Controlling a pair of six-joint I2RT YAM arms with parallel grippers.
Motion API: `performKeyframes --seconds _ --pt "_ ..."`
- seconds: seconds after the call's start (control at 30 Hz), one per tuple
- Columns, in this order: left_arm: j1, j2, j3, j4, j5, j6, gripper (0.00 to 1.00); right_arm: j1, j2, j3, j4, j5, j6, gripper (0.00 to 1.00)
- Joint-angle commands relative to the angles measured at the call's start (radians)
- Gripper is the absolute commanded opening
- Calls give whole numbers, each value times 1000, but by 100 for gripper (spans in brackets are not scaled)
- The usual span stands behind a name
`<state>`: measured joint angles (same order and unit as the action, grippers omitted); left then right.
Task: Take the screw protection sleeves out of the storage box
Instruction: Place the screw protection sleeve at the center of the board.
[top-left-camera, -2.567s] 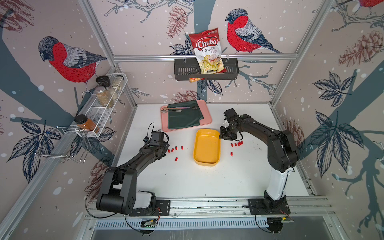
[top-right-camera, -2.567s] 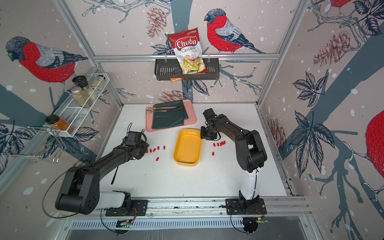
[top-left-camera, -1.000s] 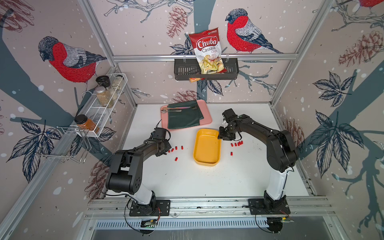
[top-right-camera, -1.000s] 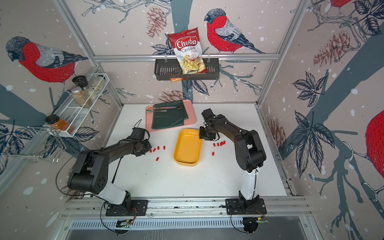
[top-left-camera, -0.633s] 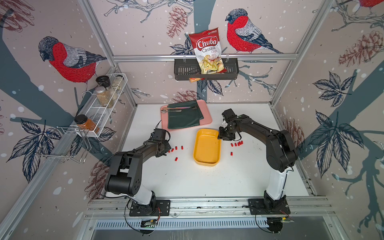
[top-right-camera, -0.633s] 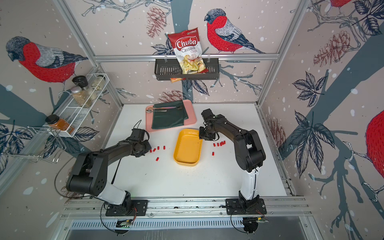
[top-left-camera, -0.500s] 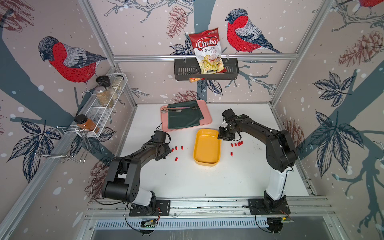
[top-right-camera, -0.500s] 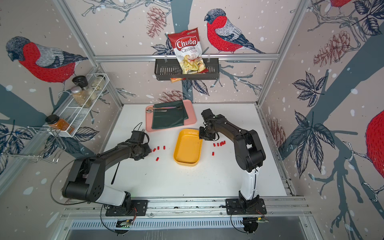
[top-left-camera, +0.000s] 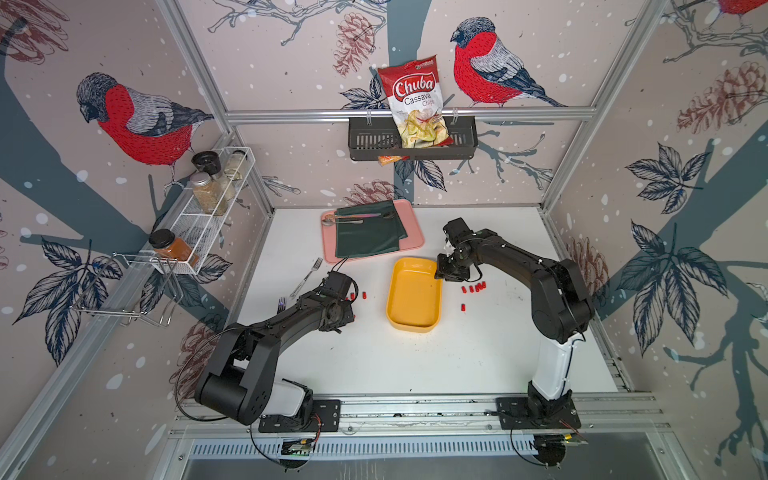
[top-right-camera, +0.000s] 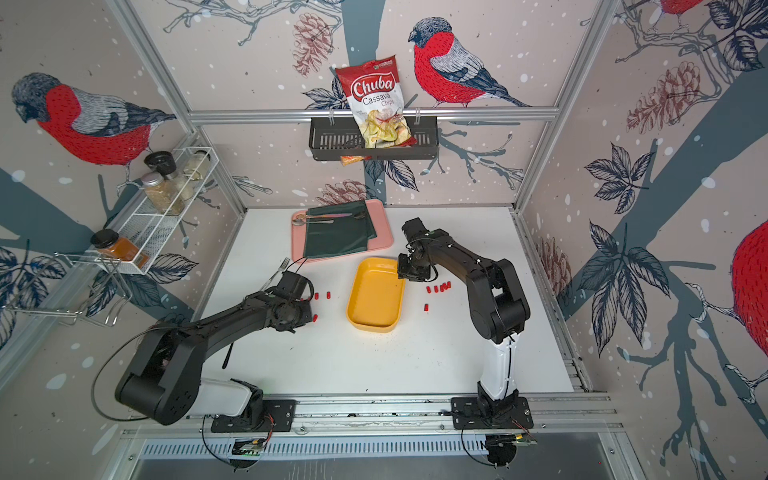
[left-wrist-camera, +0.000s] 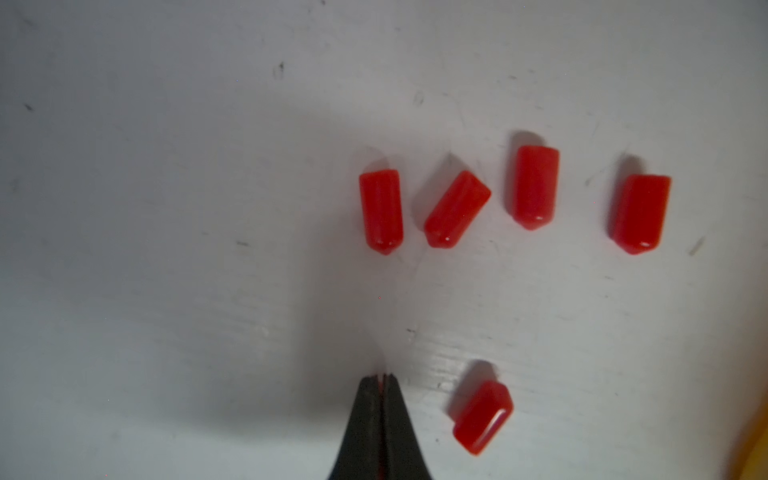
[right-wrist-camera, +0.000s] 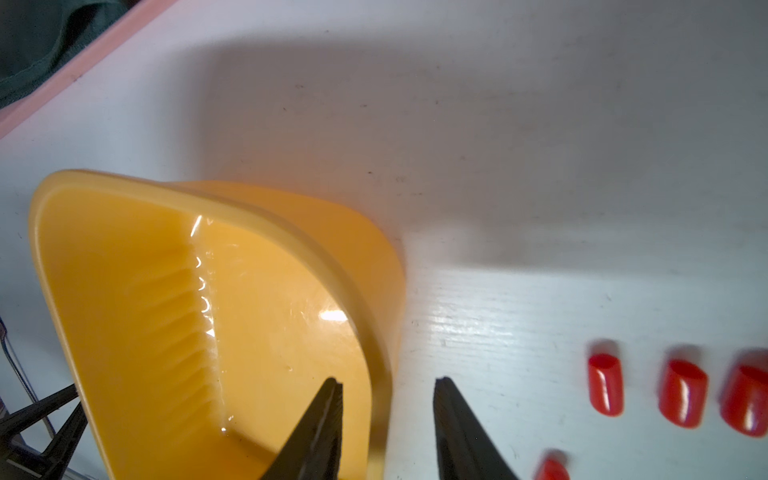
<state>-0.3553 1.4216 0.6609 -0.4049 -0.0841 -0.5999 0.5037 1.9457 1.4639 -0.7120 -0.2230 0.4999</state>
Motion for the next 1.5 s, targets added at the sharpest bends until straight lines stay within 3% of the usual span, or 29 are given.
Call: performKeyframes --seconds 0.0,0.73,1.47 --pt "-10 28 18 49 -26 24 2 4 -7 2 -8 10 2 41" --pt "-56 57 19 110 -43 48 7 6 -7 -11 -9 11 2 41" --pt "-68 -7 -31 78 -43 49 12 15 -2 -3 -13 14 2 42"
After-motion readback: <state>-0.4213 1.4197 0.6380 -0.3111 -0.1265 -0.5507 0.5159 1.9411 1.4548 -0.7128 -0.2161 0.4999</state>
